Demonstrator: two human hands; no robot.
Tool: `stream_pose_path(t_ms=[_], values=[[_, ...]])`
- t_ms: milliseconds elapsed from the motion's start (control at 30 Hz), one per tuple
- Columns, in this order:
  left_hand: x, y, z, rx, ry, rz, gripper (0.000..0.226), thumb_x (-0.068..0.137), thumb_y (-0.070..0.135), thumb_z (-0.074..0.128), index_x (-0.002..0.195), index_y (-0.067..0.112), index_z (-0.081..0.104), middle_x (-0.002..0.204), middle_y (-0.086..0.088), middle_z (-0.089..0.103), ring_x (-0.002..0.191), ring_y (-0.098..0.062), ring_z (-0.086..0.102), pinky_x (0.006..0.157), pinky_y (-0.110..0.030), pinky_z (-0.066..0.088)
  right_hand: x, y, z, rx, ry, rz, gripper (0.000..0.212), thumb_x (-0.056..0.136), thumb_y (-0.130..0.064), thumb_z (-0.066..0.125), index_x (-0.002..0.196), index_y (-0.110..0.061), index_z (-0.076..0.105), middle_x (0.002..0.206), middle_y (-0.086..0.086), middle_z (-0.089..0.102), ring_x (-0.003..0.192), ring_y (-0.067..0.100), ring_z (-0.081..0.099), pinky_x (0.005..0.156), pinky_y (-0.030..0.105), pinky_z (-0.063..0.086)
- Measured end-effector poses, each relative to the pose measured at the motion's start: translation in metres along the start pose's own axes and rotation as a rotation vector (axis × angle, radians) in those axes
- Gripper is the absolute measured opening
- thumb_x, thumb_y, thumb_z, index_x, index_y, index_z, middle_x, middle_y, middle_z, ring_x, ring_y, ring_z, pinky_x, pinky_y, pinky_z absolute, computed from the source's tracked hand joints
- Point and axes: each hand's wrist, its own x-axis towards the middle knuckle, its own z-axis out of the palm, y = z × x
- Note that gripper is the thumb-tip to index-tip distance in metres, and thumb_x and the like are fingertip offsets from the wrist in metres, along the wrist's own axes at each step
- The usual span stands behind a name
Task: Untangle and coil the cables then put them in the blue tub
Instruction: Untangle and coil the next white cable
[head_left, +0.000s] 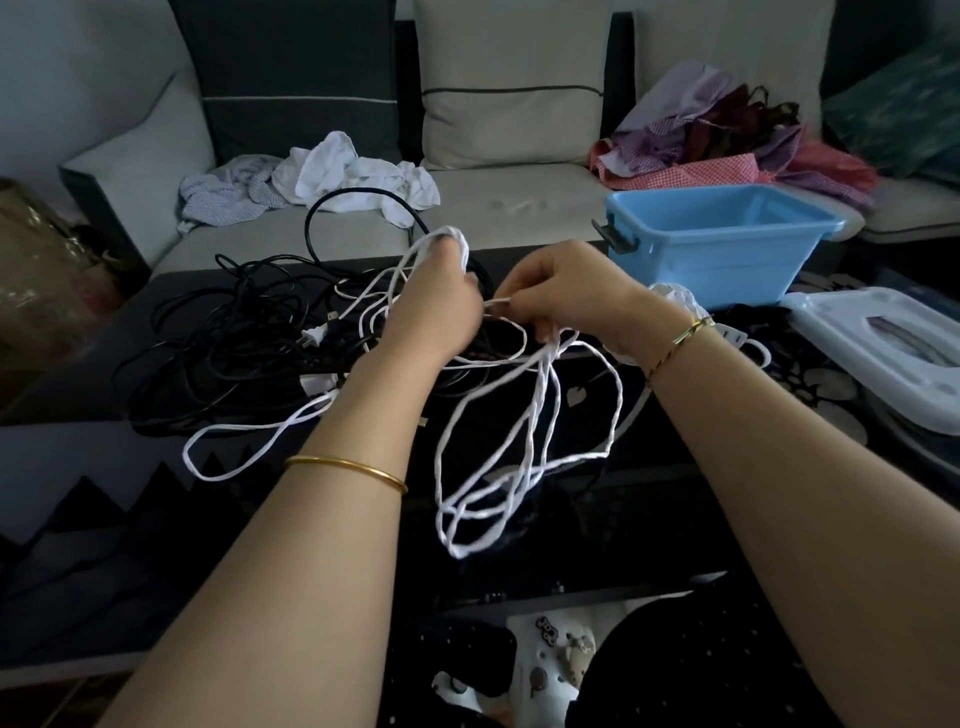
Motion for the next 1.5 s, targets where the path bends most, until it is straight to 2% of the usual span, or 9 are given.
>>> stream_pose_path(t_ms=[100, 233, 533, 700, 933, 1033, 1133, 1300, 1500], values=[[-0.003, 0.002, -0.001, -0.023, -0.146, -0.028, 0.013, 0.091, 0.015, 0.042, 0.080, 0.008, 0.045, 0.078, -0.014, 0.058, 0.070, -0.031, 0.055, 0.066, -0.040, 0.047, 0.006, 0.006, -0.001, -0.155, 0.191, -0.069, 0.010, 0.072, -0.004, 0.071, 0.077, -0.012, 0.068, 0.065, -0.006, 0.059, 0.053, 0.003, 0.051, 0.050, 0.012, 0.043], [-0.010, 0.008, -0.009, -0.204, -0.370, -0.142, 0.027, 0.091, 0.040, 0.053, 0.084, 0.014, 0.056, 0.063, -0.002, 0.055, 0.049, -0.014, 0.047, 0.045, -0.023, 0.039, 0.010, 0.014, 0.002, -0.355, 0.276, -0.148, 0.013, 0.075, -0.026, 0.073, 0.079, -0.020, 0.063, 0.077, -0.007, 0.062, 0.071, 0.010, 0.056, 0.064, 0.027, 0.048], [-0.005, -0.001, -0.003, 0.016, -0.093, -0.027, 0.029, 0.093, 0.021, 0.049, 0.066, 0.011, 0.048, 0.060, -0.005, 0.051, 0.056, -0.025, 0.046, 0.058, -0.035, 0.039, 0.009, 0.018, 0.004, -0.395, 0.009, -0.071, 0.019, 0.083, -0.023, 0.070, 0.098, -0.012, 0.070, 0.086, -0.001, 0.064, 0.073, 0.008, 0.056, 0.061, 0.016, 0.044], [-0.001, 0.002, -0.020, -0.644, 0.085, -0.400, 0.015, 0.093, 0.006, 0.047, 0.084, 0.012, 0.057, 0.055, 0.001, 0.049, 0.041, -0.009, 0.037, 0.040, -0.018, 0.031, 0.000, 0.036, -0.001, -0.284, -0.206, 0.107, 0.017, 0.085, -0.022, 0.069, 0.100, -0.013, 0.071, 0.092, 0.009, 0.068, 0.071, 0.010, 0.057, 0.070, 0.028, 0.057], [0.004, 0.006, -0.031, -1.093, 0.183, -0.519, 0.030, 0.090, -0.002, 0.042, 0.064, 0.012, 0.044, 0.037, 0.007, 0.038, 0.030, -0.006, 0.028, 0.037, -0.013, 0.024, 0.000, 0.047, -0.006, -0.176, -0.378, 0.334, 0.027, 0.087, -0.022, 0.068, 0.111, -0.011, 0.066, 0.067, 0.000, 0.057, 0.061, 0.012, 0.053, 0.061, 0.025, 0.054], [0.003, 0.006, -0.027, -1.000, 0.097, -0.511, 0.022, 0.093, 0.004, 0.046, 0.073, 0.010, 0.052, 0.039, 0.006, 0.043, 0.033, -0.006, 0.032, 0.038, -0.014, 0.027, 0.001, 0.043, -0.006, -0.429, -0.274, 0.191, 0.031, 0.083, -0.027, 0.072, 0.110, -0.012, 0.068, 0.082, 0.001, 0.062, 0.074, 0.013, 0.056, 0.068, 0.025, 0.049], [0.002, 0.001, -0.021, -0.948, -0.049, -0.540, 0.022, 0.100, 0.015, 0.042, 0.086, 0.005, 0.056, 0.038, 0.007, 0.044, 0.031, -0.004, 0.033, 0.037, -0.011, 0.029, 0.003, 0.035, -0.002, -0.175, -0.052, 0.013, 0.017, 0.085, -0.022, 0.070, 0.098, -0.010, 0.072, 0.084, 0.007, 0.067, 0.069, 0.004, 0.058, 0.061, 0.012, 0.043], [-0.002, -0.002, -0.021, -1.085, -0.342, -0.592, 0.029, 0.101, 0.021, 0.034, 0.094, 0.004, 0.056, 0.039, 0.009, 0.035, 0.030, -0.003, 0.028, 0.034, -0.011, 0.023, 0.008, 0.032, -0.001, 0.457, 0.022, 0.154, 0.020, 0.098, -0.015, 0.050, 0.088, -0.007, 0.064, 0.057, 0.000, 0.058, 0.050, 0.012, 0.059, 0.065, 0.028, 0.057], [-0.006, -0.001, -0.028, -1.590, -0.548, -0.524, 0.034, 0.098, 0.023, 0.034, 0.088, 0.004, 0.060, 0.038, 0.009, 0.033, 0.031, -0.003, 0.030, 0.035, -0.012, 0.025, 0.003, 0.041, 0.007, 0.351, -0.095, 0.261, 0.026, 0.099, -0.021, 0.048, 0.099, -0.003, 0.066, 0.056, 0.001, 0.040, 0.039, 0.008, 0.032, 0.043, 0.021, 0.037]])
